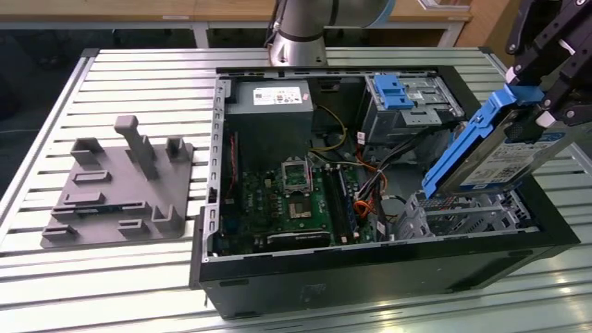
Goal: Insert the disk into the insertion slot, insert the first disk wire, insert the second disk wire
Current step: 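Insert the disk into the insertion slot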
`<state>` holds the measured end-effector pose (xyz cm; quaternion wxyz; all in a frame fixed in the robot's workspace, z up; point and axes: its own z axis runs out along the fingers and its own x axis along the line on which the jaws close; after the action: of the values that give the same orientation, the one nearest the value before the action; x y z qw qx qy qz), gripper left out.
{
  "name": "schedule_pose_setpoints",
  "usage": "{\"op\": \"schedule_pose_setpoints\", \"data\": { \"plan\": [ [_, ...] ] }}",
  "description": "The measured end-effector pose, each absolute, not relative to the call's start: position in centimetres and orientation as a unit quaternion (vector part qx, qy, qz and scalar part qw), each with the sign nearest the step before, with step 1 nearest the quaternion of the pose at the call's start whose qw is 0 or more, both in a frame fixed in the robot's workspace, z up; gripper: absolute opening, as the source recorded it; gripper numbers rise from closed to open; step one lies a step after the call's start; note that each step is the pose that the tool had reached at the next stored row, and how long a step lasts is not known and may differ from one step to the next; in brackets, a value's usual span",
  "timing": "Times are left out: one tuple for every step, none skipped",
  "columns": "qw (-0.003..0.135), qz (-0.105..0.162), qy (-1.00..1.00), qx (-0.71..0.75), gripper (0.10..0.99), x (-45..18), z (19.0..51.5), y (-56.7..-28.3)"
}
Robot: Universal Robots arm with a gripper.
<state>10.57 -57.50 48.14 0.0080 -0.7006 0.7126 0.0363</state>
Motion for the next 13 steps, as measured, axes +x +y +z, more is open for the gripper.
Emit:
{"op": "schedule_pose_setpoints", "data": {
  "plan": [
    [0.008, 0.036, 0.713, -0.701, 0.365, 10.6, 48.1, -57.5],
    [0.008, 0.036, 0.713, -0.701, 0.365, 10.6, 48.1, -57.5],
    [0.008, 0.036, 0.713, -0.701, 0.365, 10.7, 48.1, -57.5],
    [0.008, 0.036, 0.713, -0.701, 0.365, 10.7, 48.1, -57.5],
    [0.008, 0.036, 0.713, -0.701, 0.365, 10.8, 48.1, -57.5],
    [0.008, 0.036, 0.713, -0.701, 0.365, 11.0, 48.1, -57.5],
    [0.008, 0.036, 0.713, -0.701, 0.365, 11.1, 48.1, -57.5],
    [0.008, 0.036, 0.713, -0.701, 0.365, 11.3, 48.1, -57.5],
    [0.008, 0.036, 0.713, -0.701, 0.365, 11.4, 48.1, -57.5],
    [0.008, 0.036, 0.713, -0.701, 0.365, 11.6, 48.1, -57.5],
    [0.008, 0.036, 0.713, -0.701, 0.365, 11.7, 48.1, -57.5],
    [0.008, 0.036, 0.713, -0.701, 0.365, 11.8, 48.1, -57.5],
    [0.008, 0.036, 0.713, -0.701, 0.365, 11.8, 48.1, -57.5]
  ]
}}
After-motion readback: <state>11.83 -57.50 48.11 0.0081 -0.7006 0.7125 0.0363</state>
